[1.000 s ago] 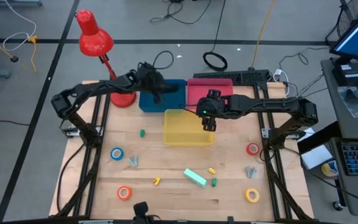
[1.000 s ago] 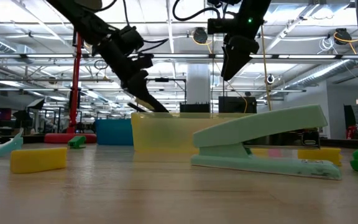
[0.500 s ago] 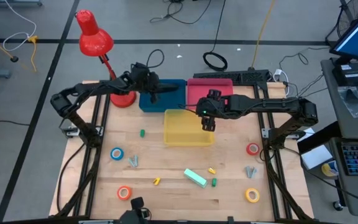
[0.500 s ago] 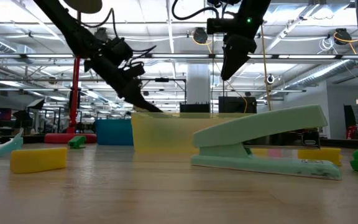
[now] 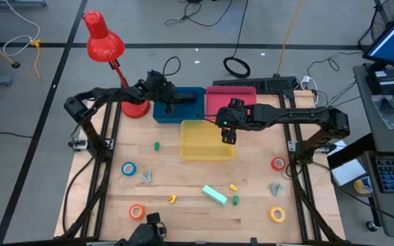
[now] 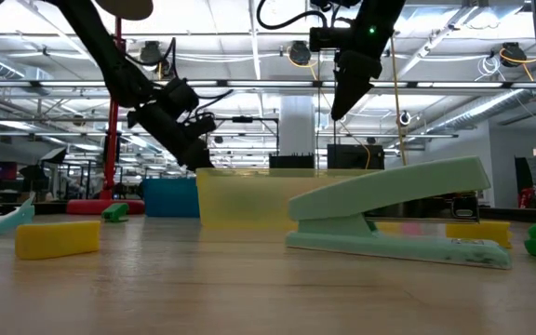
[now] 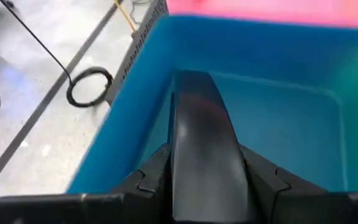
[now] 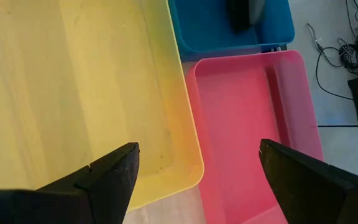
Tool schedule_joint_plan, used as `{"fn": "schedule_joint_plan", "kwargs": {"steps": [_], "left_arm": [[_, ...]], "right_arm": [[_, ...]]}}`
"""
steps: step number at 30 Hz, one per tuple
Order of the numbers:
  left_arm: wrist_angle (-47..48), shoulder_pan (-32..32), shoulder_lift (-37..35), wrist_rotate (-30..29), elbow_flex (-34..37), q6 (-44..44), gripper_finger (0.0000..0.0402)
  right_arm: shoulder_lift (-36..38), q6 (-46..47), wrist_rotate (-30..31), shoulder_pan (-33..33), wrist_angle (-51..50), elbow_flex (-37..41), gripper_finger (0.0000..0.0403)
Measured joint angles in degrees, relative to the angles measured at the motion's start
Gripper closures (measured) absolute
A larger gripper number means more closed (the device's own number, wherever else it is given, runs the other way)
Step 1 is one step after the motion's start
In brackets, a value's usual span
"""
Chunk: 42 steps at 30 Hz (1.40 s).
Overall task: Pick and place Stapler, Stapler remover, tape
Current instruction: Put the black large stapler into the blue bin, then put the light green large stapler into the blue bin
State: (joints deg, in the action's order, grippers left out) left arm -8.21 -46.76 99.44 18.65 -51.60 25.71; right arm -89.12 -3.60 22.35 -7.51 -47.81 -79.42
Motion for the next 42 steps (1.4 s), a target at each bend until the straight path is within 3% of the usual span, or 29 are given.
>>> {"fn": "schedule_joint_plan", "kwargs": {"steps": [8,13,19,27,35,42], "left_arm": [[-0.19,-0.26,1.33,-0.15,-0.04,3.86,0.0267],[0.43,-0.26,1.54,-4.41,0.00,4.64,0.0195],[0.32,-0.25,1.39,-7.69,0.00,4.07,0.0176],[2.91,1.34,-8.72,-8.82,0.02,-4.84,0.0173],[15.54,9.18,-24.43,-7.63,-0.04,-16.40,0.0172],[27.99,22.60,-28.30,-5.16,0.00,-27.78,0.0172]], "right_arm": [[0.00,-0.08,0.01,0.00,2.01,0.04,0.0083],[0.00,-0.13,0.02,0.00,3.01,0.04,0.0083],[0.00,-0.20,0.02,0.00,2.99,0.04,0.0083],[-0.02,-0.26,0.02,0.00,1.69,0.04,0.0083],[-0.02,1.89,0.07,0.82,0.17,0.04,0.0083],[-0.02,10.01,-0.56,3.89,-0.95,0.04,0.0083]]}}
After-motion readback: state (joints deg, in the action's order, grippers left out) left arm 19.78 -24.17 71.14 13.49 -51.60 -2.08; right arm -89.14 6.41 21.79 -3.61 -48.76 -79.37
